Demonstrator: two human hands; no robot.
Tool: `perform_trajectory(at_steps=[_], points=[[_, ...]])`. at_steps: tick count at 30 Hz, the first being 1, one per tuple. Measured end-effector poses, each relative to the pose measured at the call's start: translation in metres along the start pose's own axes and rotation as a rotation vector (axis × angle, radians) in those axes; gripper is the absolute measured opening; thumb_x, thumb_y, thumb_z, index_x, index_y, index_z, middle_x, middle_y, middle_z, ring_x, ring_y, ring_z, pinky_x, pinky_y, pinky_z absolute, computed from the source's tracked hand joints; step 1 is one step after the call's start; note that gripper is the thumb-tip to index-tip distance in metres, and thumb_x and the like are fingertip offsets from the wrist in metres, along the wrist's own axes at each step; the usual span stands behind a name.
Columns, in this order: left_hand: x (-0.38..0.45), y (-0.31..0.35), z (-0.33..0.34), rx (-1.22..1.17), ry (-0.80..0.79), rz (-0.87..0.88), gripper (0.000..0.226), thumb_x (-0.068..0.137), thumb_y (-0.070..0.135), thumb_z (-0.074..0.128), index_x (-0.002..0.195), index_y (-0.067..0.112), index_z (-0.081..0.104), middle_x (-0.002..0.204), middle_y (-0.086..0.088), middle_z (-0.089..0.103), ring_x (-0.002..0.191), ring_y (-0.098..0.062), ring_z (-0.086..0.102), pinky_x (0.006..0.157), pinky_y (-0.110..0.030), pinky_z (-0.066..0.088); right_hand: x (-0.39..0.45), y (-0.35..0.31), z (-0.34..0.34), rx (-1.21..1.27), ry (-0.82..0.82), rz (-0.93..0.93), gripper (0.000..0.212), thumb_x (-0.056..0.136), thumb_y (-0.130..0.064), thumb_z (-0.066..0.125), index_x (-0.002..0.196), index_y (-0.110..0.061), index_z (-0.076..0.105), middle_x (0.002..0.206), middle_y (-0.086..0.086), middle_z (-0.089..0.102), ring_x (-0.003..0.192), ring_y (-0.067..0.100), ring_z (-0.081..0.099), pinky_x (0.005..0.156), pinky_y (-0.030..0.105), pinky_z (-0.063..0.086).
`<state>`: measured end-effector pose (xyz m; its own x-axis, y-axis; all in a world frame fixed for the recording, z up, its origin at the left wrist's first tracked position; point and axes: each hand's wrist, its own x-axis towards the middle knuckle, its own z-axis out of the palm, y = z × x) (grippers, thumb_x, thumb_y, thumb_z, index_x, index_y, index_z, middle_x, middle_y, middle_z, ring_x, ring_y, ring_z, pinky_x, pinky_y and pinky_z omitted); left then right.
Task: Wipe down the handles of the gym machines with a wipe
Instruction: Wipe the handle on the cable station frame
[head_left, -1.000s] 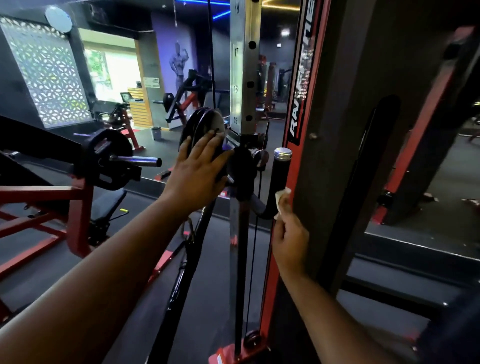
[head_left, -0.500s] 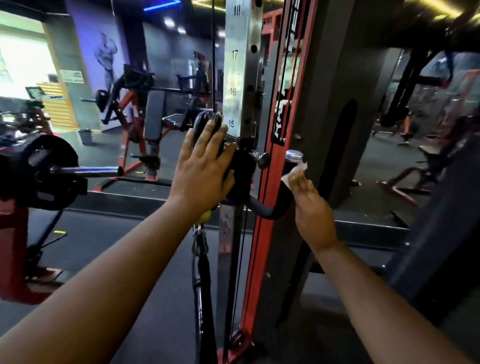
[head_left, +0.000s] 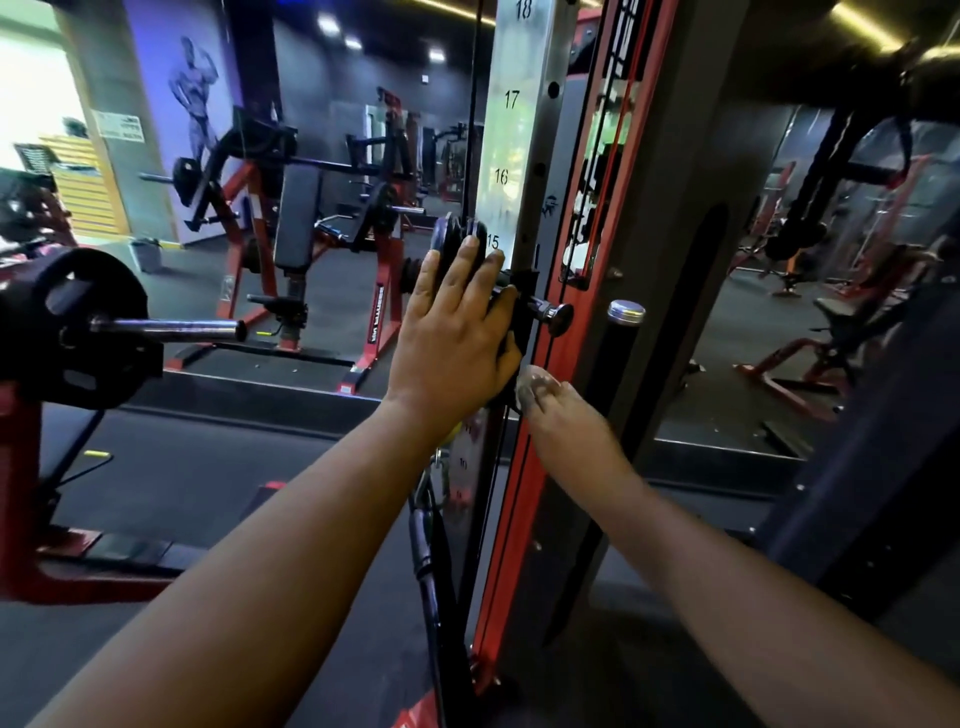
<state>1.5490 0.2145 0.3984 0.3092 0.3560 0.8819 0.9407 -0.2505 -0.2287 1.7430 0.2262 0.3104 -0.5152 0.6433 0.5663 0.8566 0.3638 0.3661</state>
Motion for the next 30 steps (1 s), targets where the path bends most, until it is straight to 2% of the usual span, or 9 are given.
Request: perform_trajectory(at_steps=[2,5,9,11,17,21,26,28,30], points=[[0.0,0.001,-0.001,0.001,-0.01,-0.012,0.045,0.099,0.043,0.049,0.133,0.017,0.065,0.158,-0.012,0.045,0.154,-0.036,0.026,0.125,-0.057,0.018,0.028,-0.013,0.005,-0.068,-0.189,0.114,0.047,0.071,-0.012,0.081,0.114,0.005,0.071,0.111,0.021,0.07,0.096,0.03,0.071,0.08,0.034,0.058],[-0.001,0.001,-0.002,0.012,-0.025,-0.021,0.046,0.099,0.042,0.048,0.135,0.017,0.064,0.159,-0.012,0.045,0.155,-0.035,0.025,0.125,-0.056,0.018,0.041,-0.024,0.012,-0.105,-0.307,0.088,0.036,0.041,-0.009,0.092,0.073,-0.004,0.076,0.068,0.009,0.066,0.053,0.022,0.064,0.042,0.023,0.046],[-0.002,0.0,-0.002,0.007,-0.009,-0.022,0.044,0.099,0.041,0.049,0.132,0.017,0.065,0.157,-0.011,0.047,0.155,-0.034,0.026,0.124,-0.056,0.019,0.02,-0.011,0.023,-0.387,-0.353,-0.059,0.039,0.087,-0.011,0.061,0.125,-0.003,0.068,0.118,0.017,0.068,0.103,0.026,0.068,0.087,0.03,0.056],[-0.003,-0.001,-0.001,-0.003,0.0,-0.015,0.043,0.099,0.04,0.051,0.132,0.017,0.065,0.156,-0.012,0.048,0.154,-0.034,0.026,0.125,-0.056,0.019,0.005,0.001,0.027,-0.5,-0.367,-0.218,0.039,0.096,-0.009,0.045,0.13,0.001,0.061,0.129,0.024,0.061,0.115,0.038,0.061,0.103,0.044,0.049],[-0.003,-0.003,-0.001,0.004,-0.005,-0.012,0.045,0.098,0.041,0.049,0.135,0.018,0.063,0.156,-0.011,0.048,0.155,-0.034,0.026,0.125,-0.056,0.018,0.003,0.011,-0.014,-0.353,-0.255,-0.241,0.043,0.098,-0.007,0.036,0.137,-0.001,0.054,0.115,0.013,0.065,0.09,0.025,0.069,0.066,0.032,0.053],[-0.001,0.0,-0.002,0.011,-0.018,-0.019,0.046,0.099,0.041,0.046,0.135,0.018,0.062,0.156,-0.011,0.047,0.155,-0.034,0.026,0.125,-0.055,0.017,0.035,-0.001,-0.003,-0.248,-0.295,-0.03,0.041,0.104,-0.01,0.036,0.142,-0.001,0.049,0.135,0.019,0.056,0.115,0.032,0.062,0.089,0.038,0.053],[-0.003,0.0,-0.001,0.006,-0.006,-0.031,0.043,0.099,0.04,0.049,0.132,0.018,0.065,0.155,-0.011,0.048,0.154,-0.034,0.026,0.126,-0.055,0.017,0.037,-0.022,0.006,-0.153,-0.63,0.166,0.028,0.086,-0.028,0.071,0.107,-0.01,0.077,0.104,0.013,0.071,0.096,0.025,0.067,0.084,0.031,0.053],[-0.003,-0.001,-0.001,-0.001,-0.004,-0.029,0.042,0.099,0.04,0.05,0.132,0.017,0.065,0.155,-0.011,0.049,0.155,-0.033,0.026,0.126,-0.054,0.017,0.024,-0.008,0.013,-0.183,-0.557,0.071,0.038,0.098,-0.027,0.05,0.13,-0.013,0.066,0.132,0.01,0.063,0.121,0.027,0.061,0.101,0.036,0.049],[-0.004,-0.001,-0.002,0.002,-0.005,-0.023,0.043,0.099,0.04,0.049,0.132,0.017,0.065,0.155,-0.011,0.049,0.155,-0.033,0.026,0.126,-0.054,0.016,0.01,0.008,0.013,-0.137,-0.463,0.013,0.035,0.09,-0.042,0.052,0.113,-0.033,0.076,0.118,-0.011,0.071,0.109,0.006,0.067,0.091,0.021,0.053]])
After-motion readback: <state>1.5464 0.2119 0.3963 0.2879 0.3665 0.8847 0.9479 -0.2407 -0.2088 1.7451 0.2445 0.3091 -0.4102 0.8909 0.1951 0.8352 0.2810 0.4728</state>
